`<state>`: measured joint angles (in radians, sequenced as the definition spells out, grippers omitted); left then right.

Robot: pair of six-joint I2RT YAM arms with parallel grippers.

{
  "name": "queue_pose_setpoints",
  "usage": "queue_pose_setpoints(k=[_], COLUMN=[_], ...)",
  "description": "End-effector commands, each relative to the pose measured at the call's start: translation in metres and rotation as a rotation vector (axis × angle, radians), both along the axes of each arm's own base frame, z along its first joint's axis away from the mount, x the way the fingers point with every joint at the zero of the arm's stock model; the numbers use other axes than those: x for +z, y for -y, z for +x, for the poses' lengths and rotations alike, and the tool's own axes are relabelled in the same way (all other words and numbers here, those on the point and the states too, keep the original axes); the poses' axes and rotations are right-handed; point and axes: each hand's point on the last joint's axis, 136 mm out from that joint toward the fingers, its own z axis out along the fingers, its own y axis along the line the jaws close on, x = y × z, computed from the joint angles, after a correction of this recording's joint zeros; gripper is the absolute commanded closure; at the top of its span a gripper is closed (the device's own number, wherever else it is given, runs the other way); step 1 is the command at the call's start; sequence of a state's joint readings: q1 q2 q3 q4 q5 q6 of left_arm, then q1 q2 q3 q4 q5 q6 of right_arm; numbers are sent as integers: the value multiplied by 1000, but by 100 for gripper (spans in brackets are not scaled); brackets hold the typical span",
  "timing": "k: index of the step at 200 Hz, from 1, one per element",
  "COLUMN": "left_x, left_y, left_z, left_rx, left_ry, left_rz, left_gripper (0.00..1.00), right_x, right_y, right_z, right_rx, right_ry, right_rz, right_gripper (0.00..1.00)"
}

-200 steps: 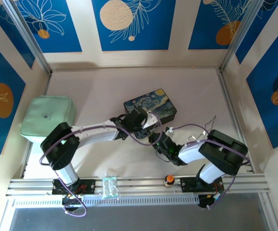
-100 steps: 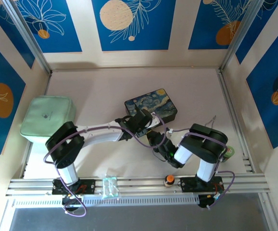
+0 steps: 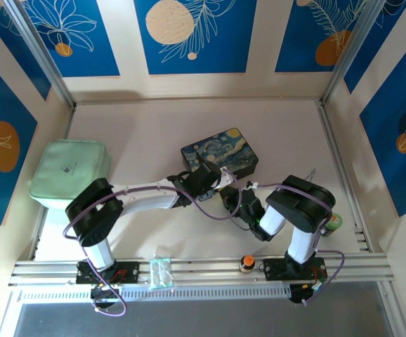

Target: Unlock a padlock with a key

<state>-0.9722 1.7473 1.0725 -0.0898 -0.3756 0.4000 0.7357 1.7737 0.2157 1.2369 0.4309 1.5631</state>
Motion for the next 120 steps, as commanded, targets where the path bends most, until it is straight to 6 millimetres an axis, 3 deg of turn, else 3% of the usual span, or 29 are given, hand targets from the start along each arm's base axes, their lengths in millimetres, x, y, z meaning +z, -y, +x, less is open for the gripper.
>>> queue_pose_setpoints(k=[1, 37, 81, 120], left_x=[-80, -79, -78, -75], left_y=[-45, -43, -46, -46], left_z=[-48, -50, -50, -50], left_rx=[-45, -53, -41, -38], left_ry=[-258, -266, -273, -272], left_rz=[254, 243, 262, 253], left_gripper=[54, 54, 54, 54], right_x=[-11, -6, -8, 9], right_y=[33, 29, 48, 57], right_z=[2, 7, 8, 9], right_rx=[-102, -116, -144, -139], right_ry=[-20, -38, -46, -47], right_rz=[-97, -57, -88, -141], right_gripper=[96, 96, 96, 96])
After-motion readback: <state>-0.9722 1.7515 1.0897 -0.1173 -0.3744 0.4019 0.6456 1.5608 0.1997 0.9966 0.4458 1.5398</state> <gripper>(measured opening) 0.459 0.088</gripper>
